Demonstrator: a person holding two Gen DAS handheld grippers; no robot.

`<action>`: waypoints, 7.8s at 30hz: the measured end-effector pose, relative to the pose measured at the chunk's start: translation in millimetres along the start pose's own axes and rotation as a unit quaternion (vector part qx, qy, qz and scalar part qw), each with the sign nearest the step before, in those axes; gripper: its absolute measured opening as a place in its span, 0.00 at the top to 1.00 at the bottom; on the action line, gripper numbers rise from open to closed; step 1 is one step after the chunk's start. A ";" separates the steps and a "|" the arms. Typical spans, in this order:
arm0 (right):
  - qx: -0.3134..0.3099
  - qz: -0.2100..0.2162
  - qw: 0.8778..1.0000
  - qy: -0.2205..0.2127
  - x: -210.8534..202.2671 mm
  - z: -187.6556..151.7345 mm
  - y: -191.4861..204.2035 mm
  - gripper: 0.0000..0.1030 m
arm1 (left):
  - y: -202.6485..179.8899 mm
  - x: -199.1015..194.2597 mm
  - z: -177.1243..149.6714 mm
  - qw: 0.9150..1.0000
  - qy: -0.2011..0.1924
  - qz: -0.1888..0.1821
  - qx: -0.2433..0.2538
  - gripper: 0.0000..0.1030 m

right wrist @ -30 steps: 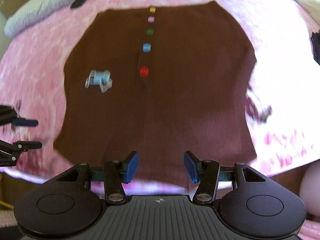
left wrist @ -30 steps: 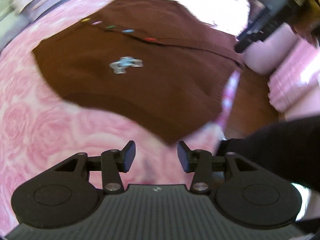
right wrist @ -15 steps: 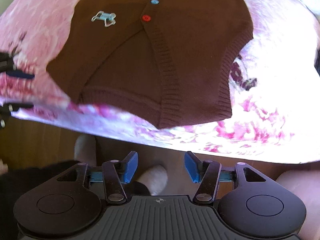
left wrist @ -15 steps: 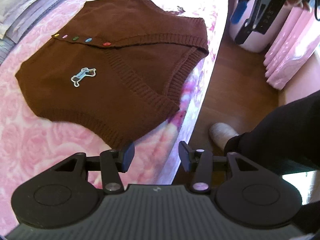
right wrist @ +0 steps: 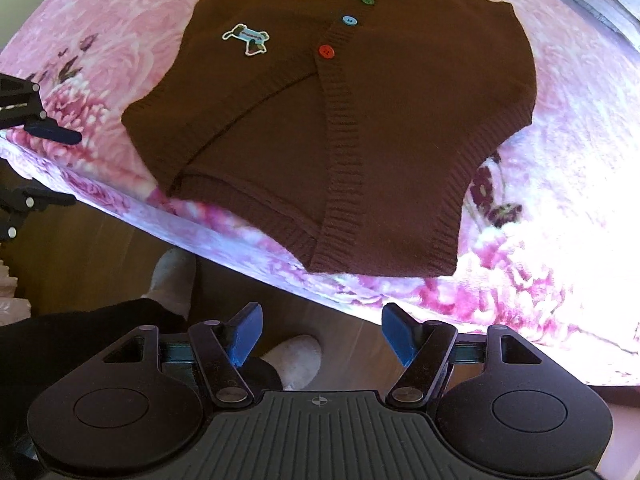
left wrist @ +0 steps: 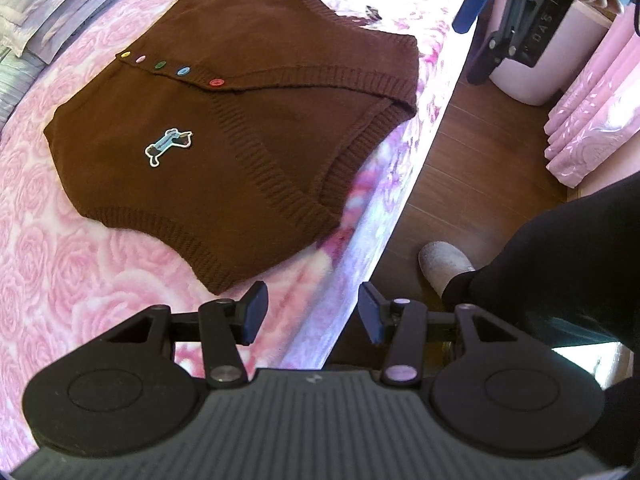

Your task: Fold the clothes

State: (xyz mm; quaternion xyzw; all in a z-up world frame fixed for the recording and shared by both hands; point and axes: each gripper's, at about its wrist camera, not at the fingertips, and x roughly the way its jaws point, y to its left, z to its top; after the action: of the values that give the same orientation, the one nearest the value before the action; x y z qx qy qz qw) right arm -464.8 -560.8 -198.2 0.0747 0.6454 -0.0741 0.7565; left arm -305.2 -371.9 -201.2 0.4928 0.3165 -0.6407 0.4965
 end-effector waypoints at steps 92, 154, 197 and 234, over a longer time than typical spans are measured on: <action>-0.387 0.042 0.913 -0.120 -85.7 4.9 -63.1 0.97 | 73.7 -62.8 72.2 0.999 -0.027 0.021 0.040 0.97; -0.004 0.081 0.988 -0.130 84.2 285.6 -253.8 0.52 | 390.4 163.5 127.5 0.967 -0.022 -0.082 -0.241 0.80; -0.042 0.062 0.989 -0.129 100.7 309.4 -226.3 0.98 | 371.6 166.8 168.8 0.979 -0.029 -0.052 -0.193 0.92; 0.136 0.034 0.984 -0.112 40.8 181.3 49.4 0.35 | 324.6 62.6 -27.6 0.995 -0.015 -0.089 0.053 0.82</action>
State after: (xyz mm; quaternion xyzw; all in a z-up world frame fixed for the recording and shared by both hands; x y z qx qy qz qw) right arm -273.1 -551.0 -209.4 0.1905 0.5376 -0.1435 0.8088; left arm 9.9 -467.0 -241.8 0.4790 0.3167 -0.7054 0.4156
